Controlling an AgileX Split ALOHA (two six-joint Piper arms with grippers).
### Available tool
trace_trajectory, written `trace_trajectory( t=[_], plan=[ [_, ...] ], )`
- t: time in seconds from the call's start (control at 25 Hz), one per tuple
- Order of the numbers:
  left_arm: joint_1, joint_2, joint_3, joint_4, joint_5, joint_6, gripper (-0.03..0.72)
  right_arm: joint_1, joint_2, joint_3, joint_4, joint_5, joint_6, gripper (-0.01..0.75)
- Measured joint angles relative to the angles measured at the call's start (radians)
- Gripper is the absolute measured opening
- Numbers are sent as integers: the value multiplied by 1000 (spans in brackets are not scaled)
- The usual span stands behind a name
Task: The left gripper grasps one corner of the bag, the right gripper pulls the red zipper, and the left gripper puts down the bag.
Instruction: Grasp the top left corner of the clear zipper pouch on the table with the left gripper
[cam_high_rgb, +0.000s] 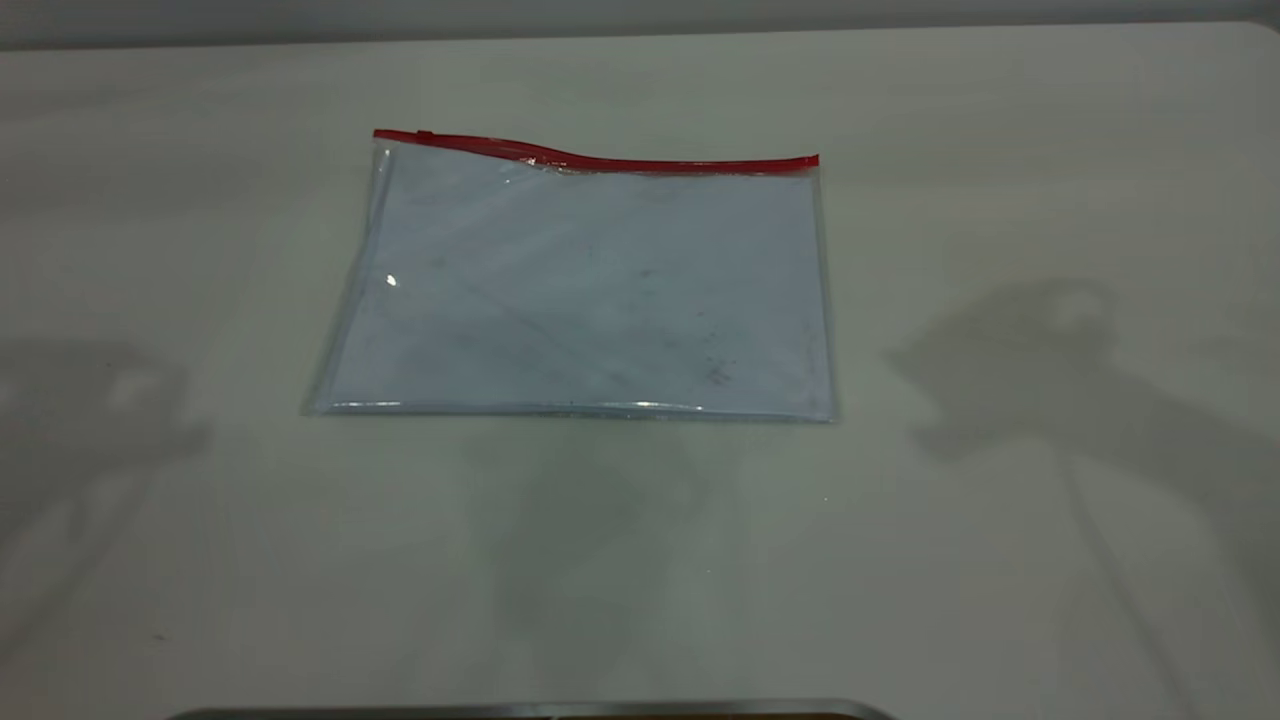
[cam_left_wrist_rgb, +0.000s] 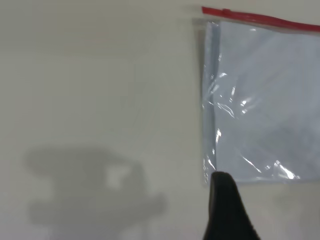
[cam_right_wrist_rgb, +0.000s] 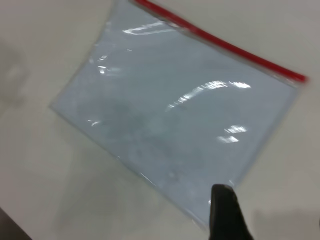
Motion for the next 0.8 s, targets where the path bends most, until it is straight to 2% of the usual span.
trace_trajectory(
  t=[0.16, 0.36, 0.48, 0.8],
  plan=[
    [0, 204, -152, -3, 17, 43, 496, 81, 139, -86, 47, -2, -43, 481],
    [0, 454, -352, -23, 103, 129, 496, 158, 271, -179, 58, -5, -48, 481],
    [0, 609, -468, -78, 145, 194, 496, 182, 329, -220, 63, -5, -48, 481],
    [0, 946, -801, -224, 251, 316, 502, 184, 391, -245, 115, -42, -50, 481]
  ],
)
